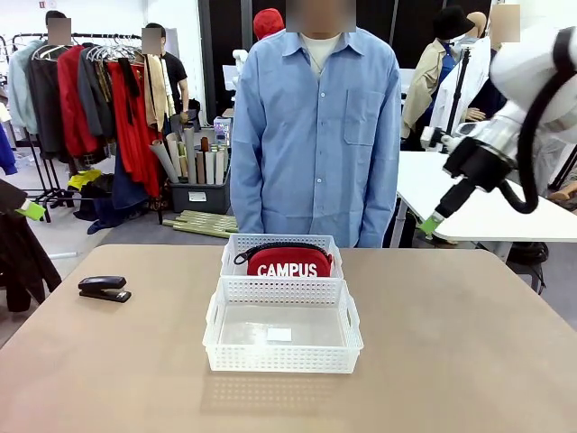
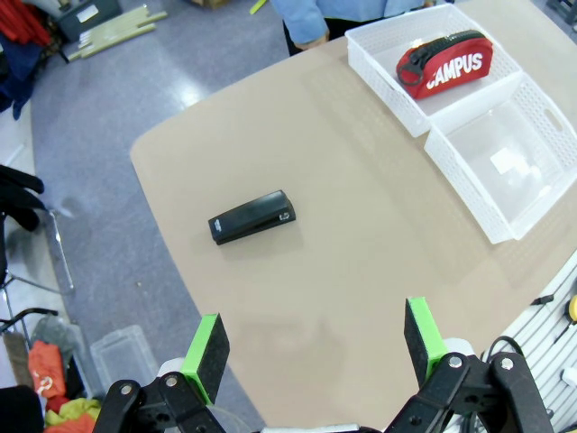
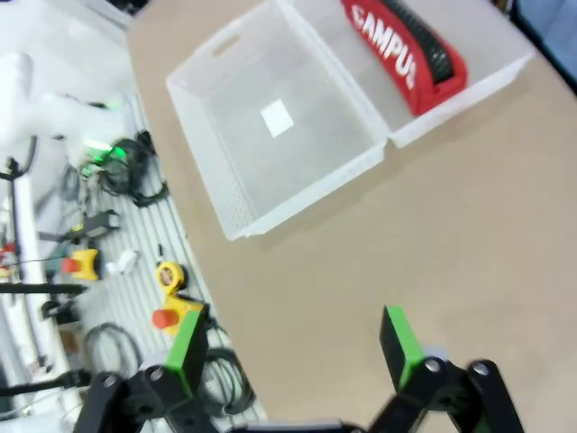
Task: Distribute items into two baskets.
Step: Pick up the Stapler that the person points to.
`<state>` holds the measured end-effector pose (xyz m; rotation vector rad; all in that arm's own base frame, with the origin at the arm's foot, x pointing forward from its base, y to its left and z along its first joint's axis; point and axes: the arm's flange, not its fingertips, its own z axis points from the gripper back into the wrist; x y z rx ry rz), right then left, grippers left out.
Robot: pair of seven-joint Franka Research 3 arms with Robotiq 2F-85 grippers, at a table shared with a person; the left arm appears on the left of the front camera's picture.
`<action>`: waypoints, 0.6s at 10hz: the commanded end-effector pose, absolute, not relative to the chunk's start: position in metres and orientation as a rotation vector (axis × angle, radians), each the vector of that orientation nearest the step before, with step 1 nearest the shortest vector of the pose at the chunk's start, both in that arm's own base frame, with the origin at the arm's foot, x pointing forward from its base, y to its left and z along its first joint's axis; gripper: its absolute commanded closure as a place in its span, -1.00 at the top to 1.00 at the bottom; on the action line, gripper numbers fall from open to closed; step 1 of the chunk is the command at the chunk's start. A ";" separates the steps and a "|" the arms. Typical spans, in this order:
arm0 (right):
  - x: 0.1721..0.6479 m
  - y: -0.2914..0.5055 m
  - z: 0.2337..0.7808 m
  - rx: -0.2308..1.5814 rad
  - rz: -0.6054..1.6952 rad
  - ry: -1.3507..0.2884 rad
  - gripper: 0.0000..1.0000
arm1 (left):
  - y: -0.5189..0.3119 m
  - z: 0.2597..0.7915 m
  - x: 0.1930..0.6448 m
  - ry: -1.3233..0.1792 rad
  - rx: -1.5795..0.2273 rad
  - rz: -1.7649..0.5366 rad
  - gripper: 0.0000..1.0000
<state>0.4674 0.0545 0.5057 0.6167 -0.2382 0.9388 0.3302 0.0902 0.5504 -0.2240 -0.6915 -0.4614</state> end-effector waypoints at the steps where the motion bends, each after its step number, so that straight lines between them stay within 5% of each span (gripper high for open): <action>1: 0.434 0.039 0.501 0.651 0.932 -0.314 1.00 | 0.091 0.550 0.330 -0.690 -0.221 -0.461 1.00; 6: 0.371 -0.022 0.483 0.676 0.808 -0.482 1.00 | 0.091 0.550 0.330 -0.690 -0.221 -0.461 1.00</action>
